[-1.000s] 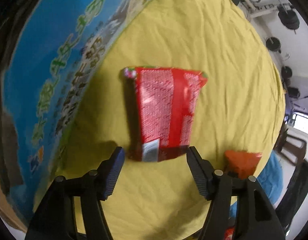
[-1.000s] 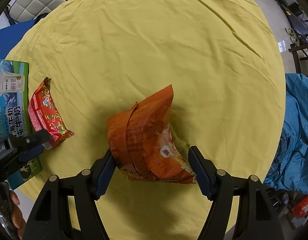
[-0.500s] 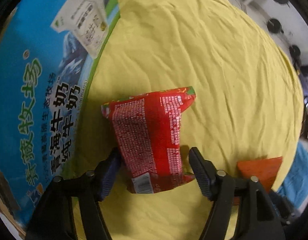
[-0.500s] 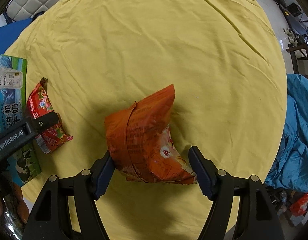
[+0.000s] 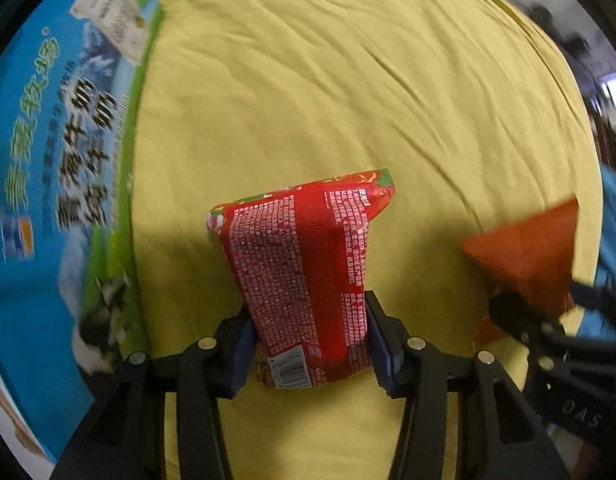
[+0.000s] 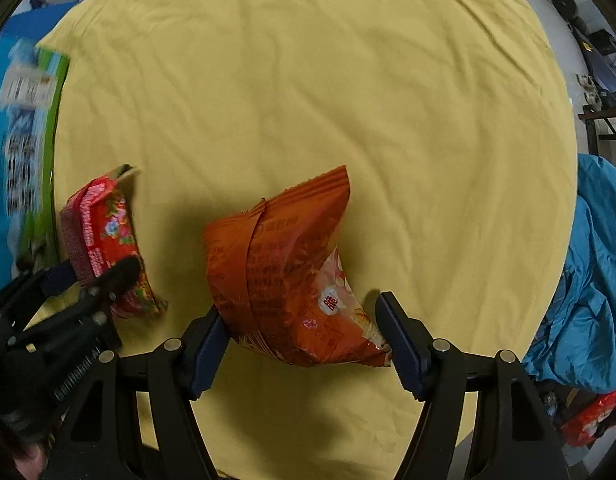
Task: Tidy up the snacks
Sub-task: 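Lift both held bags and carry them over the box, lowering inside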
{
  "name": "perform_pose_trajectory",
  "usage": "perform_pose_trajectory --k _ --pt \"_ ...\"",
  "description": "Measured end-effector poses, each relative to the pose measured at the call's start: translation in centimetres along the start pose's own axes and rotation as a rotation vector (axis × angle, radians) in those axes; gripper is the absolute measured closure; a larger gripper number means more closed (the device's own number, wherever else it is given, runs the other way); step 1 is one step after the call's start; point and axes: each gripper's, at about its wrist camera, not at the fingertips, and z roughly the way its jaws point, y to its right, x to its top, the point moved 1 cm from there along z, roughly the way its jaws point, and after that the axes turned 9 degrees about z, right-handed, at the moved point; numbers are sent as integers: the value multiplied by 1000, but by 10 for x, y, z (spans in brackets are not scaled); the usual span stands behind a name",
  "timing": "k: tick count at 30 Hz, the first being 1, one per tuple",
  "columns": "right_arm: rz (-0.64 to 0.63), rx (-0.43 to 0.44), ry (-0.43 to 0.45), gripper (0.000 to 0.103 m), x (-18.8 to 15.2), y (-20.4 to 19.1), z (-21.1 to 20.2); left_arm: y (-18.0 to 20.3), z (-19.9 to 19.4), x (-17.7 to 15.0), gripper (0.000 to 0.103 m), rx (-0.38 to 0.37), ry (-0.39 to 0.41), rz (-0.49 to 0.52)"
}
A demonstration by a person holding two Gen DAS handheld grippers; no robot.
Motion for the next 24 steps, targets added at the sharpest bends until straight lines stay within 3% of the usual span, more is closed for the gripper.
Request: perform_pose_trajectory --k 6,9,17,24 --pt "-20 -24 -18 30 -33 -8 9 24 11 -20 54 19 -54 109" --pt "-6 -71 4 29 -37 -13 14 28 18 -9 55 24 -52 86" --pt "48 -36 21 28 -36 -8 9 37 44 28 48 14 -74 41" --pt "68 -22 50 29 -31 22 8 21 47 25 42 -25 -27 -24"
